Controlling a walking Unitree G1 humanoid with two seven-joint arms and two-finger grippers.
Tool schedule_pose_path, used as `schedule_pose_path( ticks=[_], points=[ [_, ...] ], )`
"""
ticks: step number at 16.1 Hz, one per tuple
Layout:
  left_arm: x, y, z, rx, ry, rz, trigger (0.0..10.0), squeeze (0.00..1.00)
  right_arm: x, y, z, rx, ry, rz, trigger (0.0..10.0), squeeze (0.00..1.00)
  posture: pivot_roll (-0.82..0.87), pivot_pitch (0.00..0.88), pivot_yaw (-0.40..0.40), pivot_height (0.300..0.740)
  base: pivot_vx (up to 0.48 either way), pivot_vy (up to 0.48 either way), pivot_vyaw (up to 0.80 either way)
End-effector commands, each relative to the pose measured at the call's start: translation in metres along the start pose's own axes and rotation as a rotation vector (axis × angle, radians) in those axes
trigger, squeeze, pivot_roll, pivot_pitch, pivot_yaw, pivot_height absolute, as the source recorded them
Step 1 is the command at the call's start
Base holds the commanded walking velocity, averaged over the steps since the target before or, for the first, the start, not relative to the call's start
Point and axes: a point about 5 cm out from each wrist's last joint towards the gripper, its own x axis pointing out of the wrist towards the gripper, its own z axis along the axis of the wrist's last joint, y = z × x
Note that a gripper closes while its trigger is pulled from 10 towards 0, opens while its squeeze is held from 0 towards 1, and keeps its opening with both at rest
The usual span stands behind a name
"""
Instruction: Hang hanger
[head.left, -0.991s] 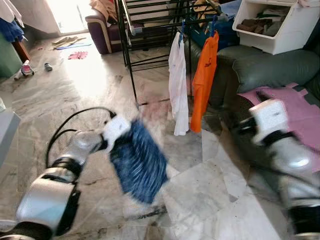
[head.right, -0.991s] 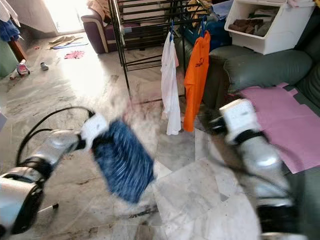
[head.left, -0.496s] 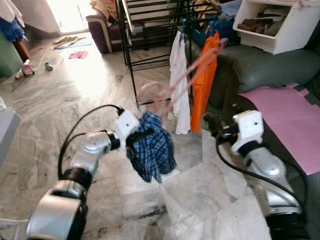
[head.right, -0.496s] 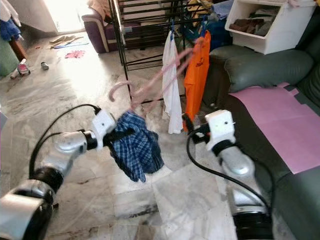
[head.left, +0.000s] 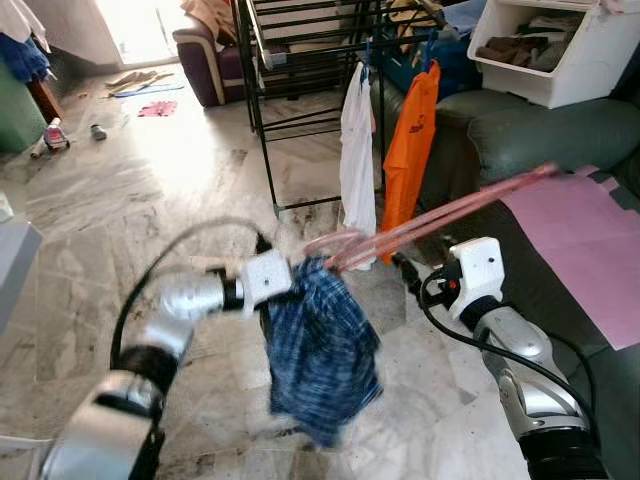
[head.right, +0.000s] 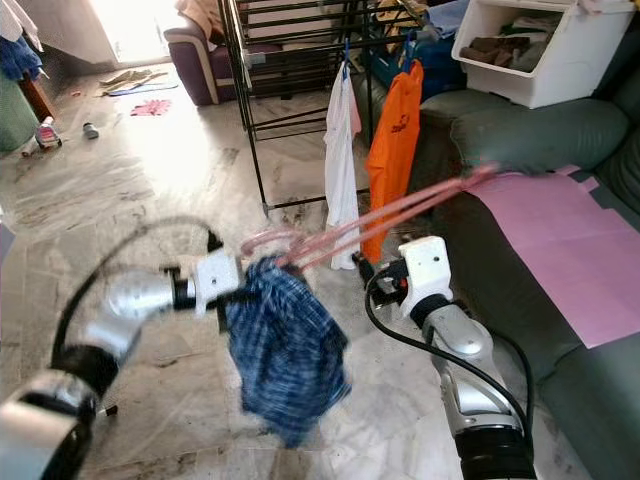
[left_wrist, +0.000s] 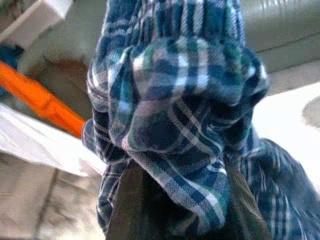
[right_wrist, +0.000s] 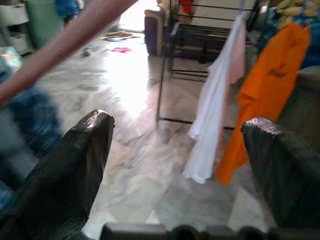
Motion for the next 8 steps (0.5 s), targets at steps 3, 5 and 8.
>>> schedule_pose_path(
  ticks=[3, 5, 8],
  points=[
    [-0.001, 0.016, 0.019, 0.105, -0.03, -0.021, 0.0, 0.0, -0.003, 0.019, -0.011, 0.037, 0.051, 0.145, 10.0, 0.0, -0.05, 0.007, 0.064, 0.74, 0.0, 0.0, 0.0],
    [0.003, 0.024, 0.032, 0.119, -0.079, -0.021, 0.0, 0.0, -0.004, 0.022, -0.016, 0.013, 0.063, 0.173, 10.0, 0.0, -0.05, 0.005, 0.071, 0.74, 0.0, 0.0, 0.0],
    [0.008, 0.024, 0.05, 0.153, -0.175, -0.069, 0.0, 0.0, -0.002, 0.016, -0.017, 0.006, 0.067, 0.146, 10.0, 0.0, -0.05, 0.004, 0.067, 0.74, 0.0, 0.0, 0.0]
  ],
)
